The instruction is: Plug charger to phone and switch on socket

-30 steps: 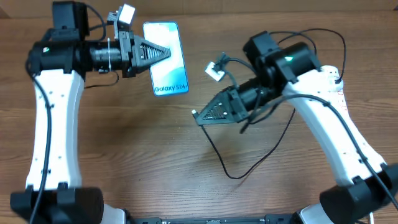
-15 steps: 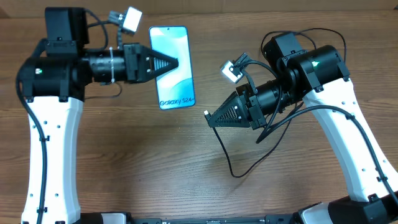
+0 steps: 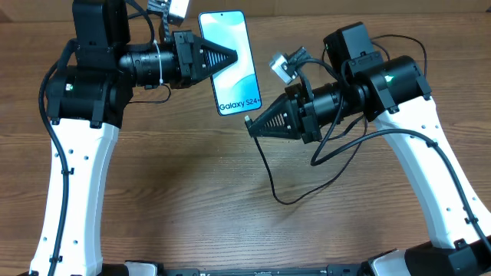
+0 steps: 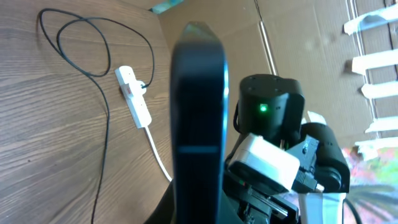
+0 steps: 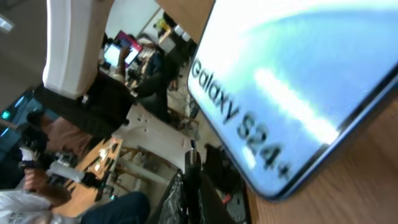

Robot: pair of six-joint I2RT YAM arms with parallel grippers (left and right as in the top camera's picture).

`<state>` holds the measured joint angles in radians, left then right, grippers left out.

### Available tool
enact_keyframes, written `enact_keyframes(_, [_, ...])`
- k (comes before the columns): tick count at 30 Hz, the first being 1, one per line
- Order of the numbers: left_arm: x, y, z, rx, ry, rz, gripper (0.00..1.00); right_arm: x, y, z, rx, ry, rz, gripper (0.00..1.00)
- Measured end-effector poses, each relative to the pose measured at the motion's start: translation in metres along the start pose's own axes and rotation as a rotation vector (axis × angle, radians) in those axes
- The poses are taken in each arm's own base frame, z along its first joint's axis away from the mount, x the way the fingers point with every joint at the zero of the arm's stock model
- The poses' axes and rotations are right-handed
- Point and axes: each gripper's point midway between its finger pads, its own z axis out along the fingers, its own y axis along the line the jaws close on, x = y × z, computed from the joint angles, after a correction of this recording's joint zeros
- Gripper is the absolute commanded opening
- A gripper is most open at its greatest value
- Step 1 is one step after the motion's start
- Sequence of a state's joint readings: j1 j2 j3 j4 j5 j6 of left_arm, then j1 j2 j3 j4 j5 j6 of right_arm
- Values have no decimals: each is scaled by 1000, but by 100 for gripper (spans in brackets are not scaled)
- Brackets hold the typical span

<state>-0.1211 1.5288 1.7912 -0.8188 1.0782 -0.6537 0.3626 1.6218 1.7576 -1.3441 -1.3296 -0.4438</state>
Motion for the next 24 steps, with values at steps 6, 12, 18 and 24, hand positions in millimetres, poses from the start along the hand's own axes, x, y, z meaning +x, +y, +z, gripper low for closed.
enact_keyframes(6, [-12,-11,0,37,-36,57,4,-11,-3,0,4,-21,20,4])
enact_keyframes(12, [-21,-31,-2,108,-52,118,4,-17,4,-2,-44,-45,18,4])
enact_keyframes(18, [-18,-33,-2,123,-35,89,4,-24,7,-12,-76,-82,11,4])
enact_keyframes(24, [-16,-35,-2,134,-22,75,4,-27,13,-15,-109,-96,-2,4])
